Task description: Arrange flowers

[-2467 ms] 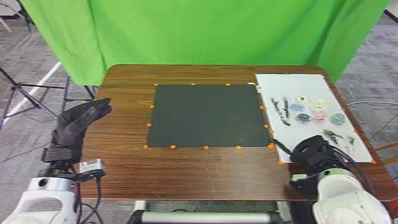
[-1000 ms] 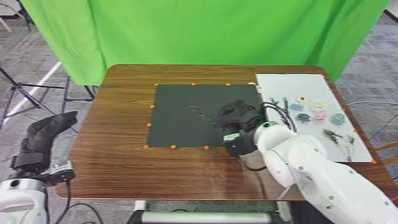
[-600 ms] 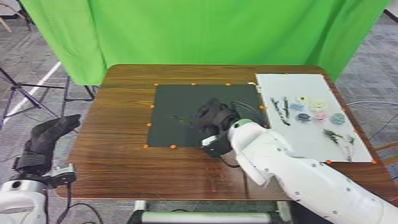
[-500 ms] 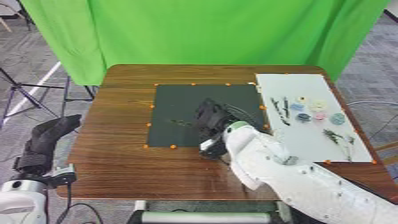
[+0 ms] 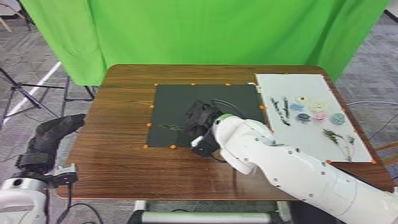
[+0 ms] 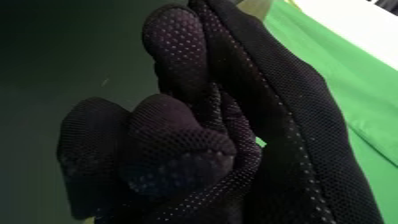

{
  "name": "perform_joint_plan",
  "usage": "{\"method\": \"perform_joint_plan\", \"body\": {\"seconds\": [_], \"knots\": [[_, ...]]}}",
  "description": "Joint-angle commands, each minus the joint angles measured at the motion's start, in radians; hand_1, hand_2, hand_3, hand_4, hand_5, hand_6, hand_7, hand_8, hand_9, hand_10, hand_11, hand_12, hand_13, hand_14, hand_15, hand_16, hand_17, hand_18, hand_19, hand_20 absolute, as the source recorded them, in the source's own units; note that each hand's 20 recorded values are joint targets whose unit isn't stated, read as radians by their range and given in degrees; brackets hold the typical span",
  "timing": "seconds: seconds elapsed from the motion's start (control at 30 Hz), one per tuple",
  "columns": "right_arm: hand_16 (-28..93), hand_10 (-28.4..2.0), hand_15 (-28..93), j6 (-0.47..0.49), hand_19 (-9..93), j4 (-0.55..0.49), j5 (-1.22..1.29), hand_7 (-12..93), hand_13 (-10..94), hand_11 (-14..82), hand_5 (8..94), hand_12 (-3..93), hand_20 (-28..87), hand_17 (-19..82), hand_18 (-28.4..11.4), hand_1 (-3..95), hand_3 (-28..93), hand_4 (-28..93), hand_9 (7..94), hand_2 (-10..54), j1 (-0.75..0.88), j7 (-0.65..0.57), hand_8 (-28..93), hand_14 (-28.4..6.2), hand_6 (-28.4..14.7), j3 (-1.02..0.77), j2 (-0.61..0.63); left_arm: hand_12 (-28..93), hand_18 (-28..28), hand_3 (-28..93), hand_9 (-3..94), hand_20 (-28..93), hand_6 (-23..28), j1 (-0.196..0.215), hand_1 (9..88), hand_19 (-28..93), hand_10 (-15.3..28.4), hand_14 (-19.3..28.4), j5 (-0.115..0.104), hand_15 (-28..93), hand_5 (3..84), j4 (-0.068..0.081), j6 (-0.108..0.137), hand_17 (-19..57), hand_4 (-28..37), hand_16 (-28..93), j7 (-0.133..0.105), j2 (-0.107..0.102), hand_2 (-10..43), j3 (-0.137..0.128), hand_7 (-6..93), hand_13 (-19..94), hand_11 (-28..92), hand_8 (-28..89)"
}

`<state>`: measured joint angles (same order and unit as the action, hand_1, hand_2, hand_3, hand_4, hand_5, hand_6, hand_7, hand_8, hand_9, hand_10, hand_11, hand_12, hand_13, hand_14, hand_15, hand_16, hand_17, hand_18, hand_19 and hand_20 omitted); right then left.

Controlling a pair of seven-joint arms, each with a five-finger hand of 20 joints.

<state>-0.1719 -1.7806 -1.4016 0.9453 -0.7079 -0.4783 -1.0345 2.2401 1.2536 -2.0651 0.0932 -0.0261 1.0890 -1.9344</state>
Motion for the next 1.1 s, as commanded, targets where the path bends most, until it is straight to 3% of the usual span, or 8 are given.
{"method": "perform_joint_plan", "body": {"seconds": [0.03, 0.17, 0.23, 0.43, 0.63, 0.7, 0.83, 1.1], "knots": [[25, -13.5, 62, -0.06, 88, 0.035, 0.117, 46, 94, 32.1, 70.8, 35.4, 40, 76, -4.9, 70.0, 46, 8, 91.8, -9.5, 0.009, -0.051, 9, 0.1, -8.8, -0.023, -0.028, 10, 8.6, 59, 41.8, 11, 6.9, 0.018, 23.2, 10, 16.2, 17.0, 0.007, 14, 47.2, -0.012, -0.028, 1.9, -26.9, -2, 0.03, 0.004, 7.1, -0.01, 12.1, 29, 17, -6], [24, -13.7, 62, -0.153, 88, 0.058, 0.136, 47, 94, 32.8, 70.4, 34.3, 40, 77, -4.7, 70.7, 45, 10, 91.6, -9.5, 0.013, -0.06, 7, 0.0, -9.4, -0.021, -0.034, 10, 8.7, 59, 41.6, 11, 7.0, 0.019, 23.3, 10, 16.3, 17.0, 0.007, 14, 46.9, -0.013, -0.038, 1.5, -26.8, -2, 0.034, 0.007, 7.1, -0.01, 12.0, 29, 17, -6], [23, -13.7, 62, -0.151, 88, 0.059, 0.074, 48, 94, 32.9, 70.0, 33.8, 39, 77, -4.6, 70.6, 44, 11, 91.6, -9.5, 0.01, -0.058, 5, 0.0, -9.7, -0.004, -0.025, 10, 8.7, 59, 41.4, 11, 7.0, 0.018, 23.5, 10, 16.3, 17.0, 0.007, 13, 46.8, -0.014, -0.046, 1.4, -26.7, -2, 0.042, 0.007, 7.1, -0.011, 11.9, 29, 17, -5], [20, -13.9, 65, -0.018, 88, 0.034, -0.168, 52, 94, 37.7, 68.8, 30.9, 40, 78, -5.7, 68.6, 47, 14, 91.3, -9.5, -0.005, -0.045, 1, 0.5, -10.1, 0.029, -0.012, 10, 8.7, 59, 41.0, 11, 7.0, 0.018, 23.4, 9, 16.3, 17.0, 0.011, 13, 46.5, -0.018, -0.07, 1.4, -26.3, -2, 0.063, 0.009, 7.0, -0.02, 11.7, 28, 17, -5], [18, -14.4, 70, 0.117, 91, 0.034, -0.289, 61, 94, 47.4, 66.4, 24.8, 40, 79, -7.4, 68.9, 42, 25, 90.3, -9.5, -0.006, -0.061, -5, 2.0, -11.4, 0.007, -0.034, 10, 8.8, 59, 40.2, 11, 7.1, 0.01, 23.4, 10, 16.5, 17.0, 0.014, 13, 46.1, -0.021, -0.122, 1.3, -26.1, -2, 0.09, 0.013, 6.8, -0.027, 11.4, 28, 16, -5], [17, -14.3, 71, 0.105, 92, 0.037, -0.276, 62, 94, 48.2, 66.2, 24.9, 39, 79, -7.6, 69.2, 42, 26, 90.4, -9.5, -0.006, -0.063, -6, 2.4, -11.7, 0.003, -0.035, 10, 8.8, 59, 39.7, 11, 7.1, 0.011, 23.4, 10, 16.6, 16.9, 0.016, 13, 45.9, -0.024, -0.133, 1.2, -26.0, -2, 0.101, 0.016, 6.8, -0.032, 11.4, 28, 16, -5], [17, -14.3, 71, -0.052, 92, 0.046, -0.152, 63, 94, 48.4, 66.0, 25.0, 39, 79, -7.4, 69.7, 40, 26, 90.3, -9.5, -0.006, -0.058, -6, 2.6, -12.0, 0.006, -0.034, 10, 8.7, 59, 39.1, 11, 7.2, 0.017, 23.5, 10, 16.5, 16.7, 0.016, 12, 45.6, -0.029, -0.141, 1.1, -25.5, -2, 0.111, 0.019, 6.8, -0.041, 11.1, 28, 15, -5], [18, -14.8, 68, -0.271, 90, 0.093, 0.191, 65, 94, 47.6, 63.8, 24.6, 37, 79, -6.3, 70.5, 41, 22, 89.4, -9.5, 0.023, -0.104, -7, 2.0, -12.2, -0.043, -0.067, 10, 8.4, 58, 38.2, 10, 7.2, 0.028, 23.9, 9, 16.8, 16.5, 0.018, 12, 44.9, -0.042, -0.163, 0.7, -24.8, -1, 0.14, 0.015, 6.8, -0.056, 10.7, 27, 15, -5]]}}
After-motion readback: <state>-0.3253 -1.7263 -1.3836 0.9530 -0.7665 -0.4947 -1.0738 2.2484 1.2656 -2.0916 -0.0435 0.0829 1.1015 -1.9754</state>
